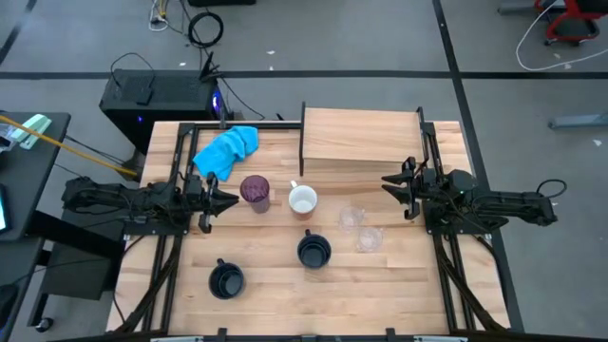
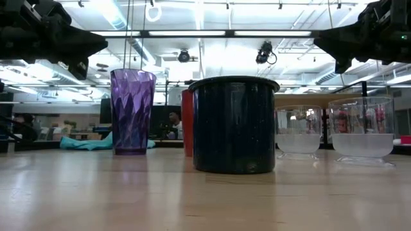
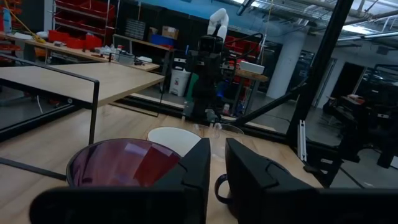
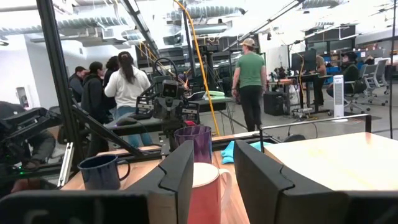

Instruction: Stack small to large cups/mugs on shelf

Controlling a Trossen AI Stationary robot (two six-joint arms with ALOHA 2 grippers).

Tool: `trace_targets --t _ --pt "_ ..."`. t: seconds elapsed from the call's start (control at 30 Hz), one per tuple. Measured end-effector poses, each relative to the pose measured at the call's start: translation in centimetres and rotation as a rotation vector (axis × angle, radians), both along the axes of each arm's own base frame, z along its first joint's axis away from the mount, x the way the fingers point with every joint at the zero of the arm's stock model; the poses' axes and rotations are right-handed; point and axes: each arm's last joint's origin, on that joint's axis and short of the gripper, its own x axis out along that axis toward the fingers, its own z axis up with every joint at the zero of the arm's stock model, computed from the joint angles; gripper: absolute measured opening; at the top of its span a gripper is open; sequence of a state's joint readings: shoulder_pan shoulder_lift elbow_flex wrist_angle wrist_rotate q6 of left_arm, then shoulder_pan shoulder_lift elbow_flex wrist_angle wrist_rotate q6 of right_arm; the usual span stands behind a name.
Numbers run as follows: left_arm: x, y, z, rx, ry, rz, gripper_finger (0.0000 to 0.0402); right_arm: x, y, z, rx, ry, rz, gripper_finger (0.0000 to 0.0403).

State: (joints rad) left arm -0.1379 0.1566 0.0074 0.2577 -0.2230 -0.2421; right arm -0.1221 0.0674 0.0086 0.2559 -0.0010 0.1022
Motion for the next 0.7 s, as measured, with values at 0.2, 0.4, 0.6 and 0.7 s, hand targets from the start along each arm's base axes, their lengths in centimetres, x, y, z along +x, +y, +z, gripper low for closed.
trace_targets --t 0.2,0.4,0.6,0.7 --pt "0.0 0.0 0.0 -0.001 0.0 0.0 0.0051 0.0 0.0 0.0 0.0 0.0 0.0 0.0122" --pt "0.0 0.0 0.0 0.0 0.0 0.0 0.0057 0.0 0.0 0.0 0.0 0.0 0.0 0.0122" --pt "0.0 0.0 0.0 0.0 0.0 0.0 0.0057 0.0 0.0 0.0 0.0 0.0 0.0 0.0122" --pt "0.0 0.0 0.01 0.0 0.0 0.0 0.0052 0.0 0.0 0.0 0.0 0.0 0.0 0.0122"
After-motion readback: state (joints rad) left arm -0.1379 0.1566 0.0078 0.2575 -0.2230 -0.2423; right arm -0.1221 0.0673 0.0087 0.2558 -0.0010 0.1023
